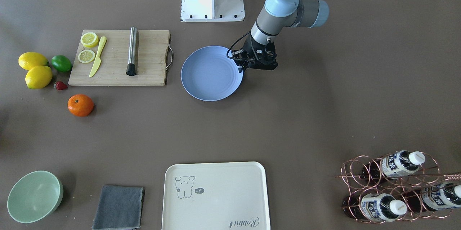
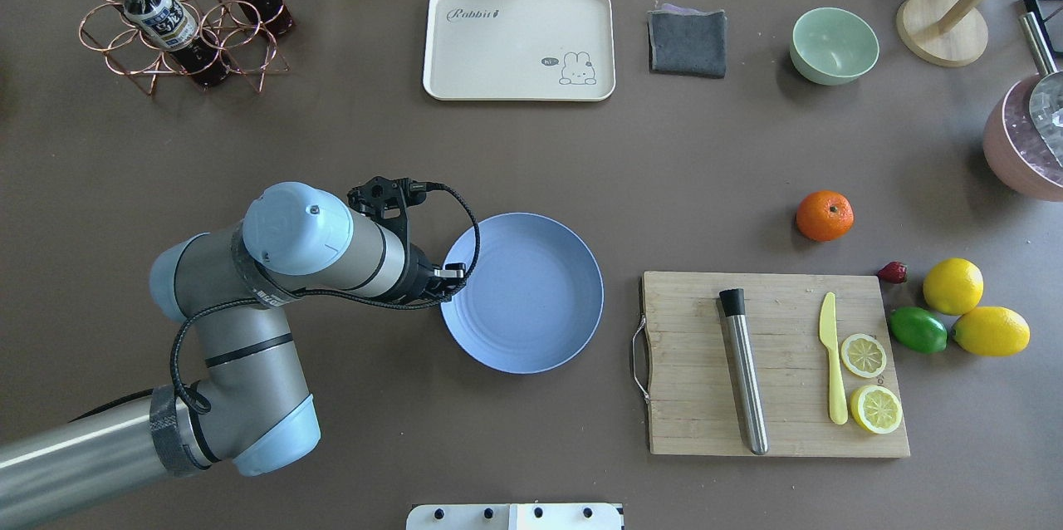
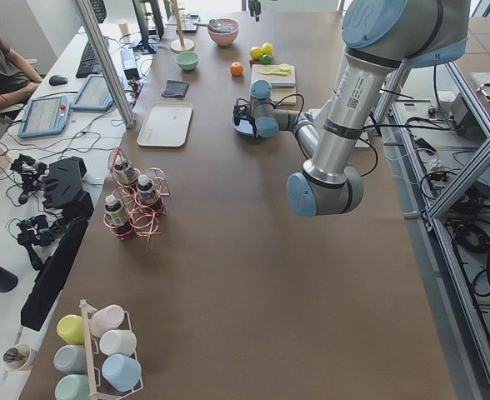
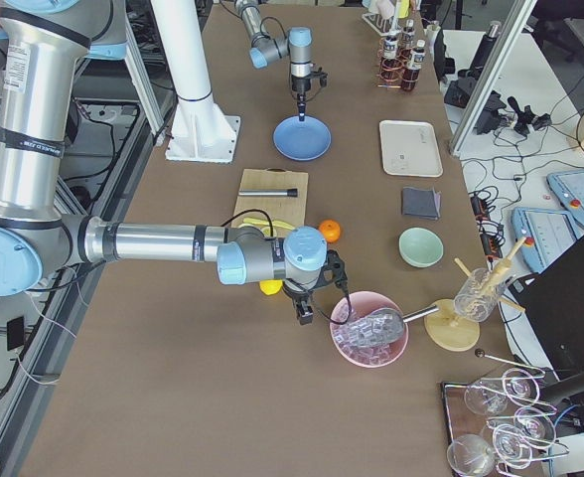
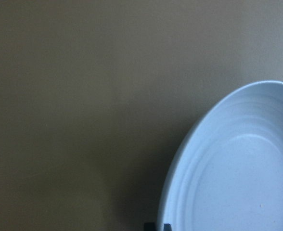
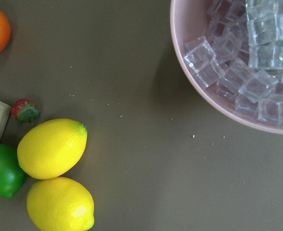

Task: Pick orange to plate
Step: 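Push the blue plate with the left gripper toward the table center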

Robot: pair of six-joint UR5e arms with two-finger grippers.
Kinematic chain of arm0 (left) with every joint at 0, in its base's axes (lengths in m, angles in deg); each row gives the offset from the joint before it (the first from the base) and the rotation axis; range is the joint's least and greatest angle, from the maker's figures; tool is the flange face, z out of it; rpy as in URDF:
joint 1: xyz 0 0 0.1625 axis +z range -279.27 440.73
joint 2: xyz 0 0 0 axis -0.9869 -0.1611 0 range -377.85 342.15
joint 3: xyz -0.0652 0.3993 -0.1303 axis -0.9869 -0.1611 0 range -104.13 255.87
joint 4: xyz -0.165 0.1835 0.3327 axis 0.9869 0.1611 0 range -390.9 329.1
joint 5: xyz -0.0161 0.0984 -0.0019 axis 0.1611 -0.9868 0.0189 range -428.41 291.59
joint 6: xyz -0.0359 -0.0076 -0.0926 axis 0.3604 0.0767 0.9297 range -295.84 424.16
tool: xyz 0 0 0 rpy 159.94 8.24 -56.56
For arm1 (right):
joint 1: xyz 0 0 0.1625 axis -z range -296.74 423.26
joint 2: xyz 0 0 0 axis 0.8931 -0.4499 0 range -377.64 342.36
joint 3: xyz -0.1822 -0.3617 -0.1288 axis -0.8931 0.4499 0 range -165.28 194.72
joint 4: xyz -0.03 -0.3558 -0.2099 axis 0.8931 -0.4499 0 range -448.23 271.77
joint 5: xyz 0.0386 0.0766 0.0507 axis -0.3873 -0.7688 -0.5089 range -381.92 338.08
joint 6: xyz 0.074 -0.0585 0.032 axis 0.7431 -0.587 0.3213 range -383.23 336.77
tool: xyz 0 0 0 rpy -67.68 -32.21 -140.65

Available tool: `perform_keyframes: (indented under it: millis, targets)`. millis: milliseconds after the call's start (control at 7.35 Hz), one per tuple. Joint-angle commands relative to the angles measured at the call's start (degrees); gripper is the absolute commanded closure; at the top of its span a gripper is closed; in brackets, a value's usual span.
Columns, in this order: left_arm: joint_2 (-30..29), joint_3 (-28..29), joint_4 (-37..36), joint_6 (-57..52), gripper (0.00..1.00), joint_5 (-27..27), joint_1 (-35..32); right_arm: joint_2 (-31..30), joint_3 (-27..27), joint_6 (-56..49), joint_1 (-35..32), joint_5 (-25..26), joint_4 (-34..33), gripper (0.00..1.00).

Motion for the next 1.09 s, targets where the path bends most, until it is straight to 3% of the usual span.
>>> perform_keyframes:
  millis: [0, 544, 680, 952]
  targets:
    - [0.11, 0.49, 1.05, -1.03, 0.05, 1.21, -1.08, 1.32, -0.02, 0.68, 0.22, -0.36, -0.11, 0.0]
    - [1.86, -2.3, -0.09, -1.31, 0.02, 0.95, -3.45, 6.23, -0.99, 9.0, 5.99, 0.7, -0.02, 0.0]
    - [3.96, -5.36, -2.18, -1.4, 0.03, 1.04, -3.55, 8.68, -1.16, 16.77, 8.98, 0.44, 0.07, 0.0]
    - [5.3, -6.63, -2.73, -1.57, 0.03, 1.31, -4.17, 11.68, -1.17, 34.16, 17.41, 2.71, 6.88, 0.0]
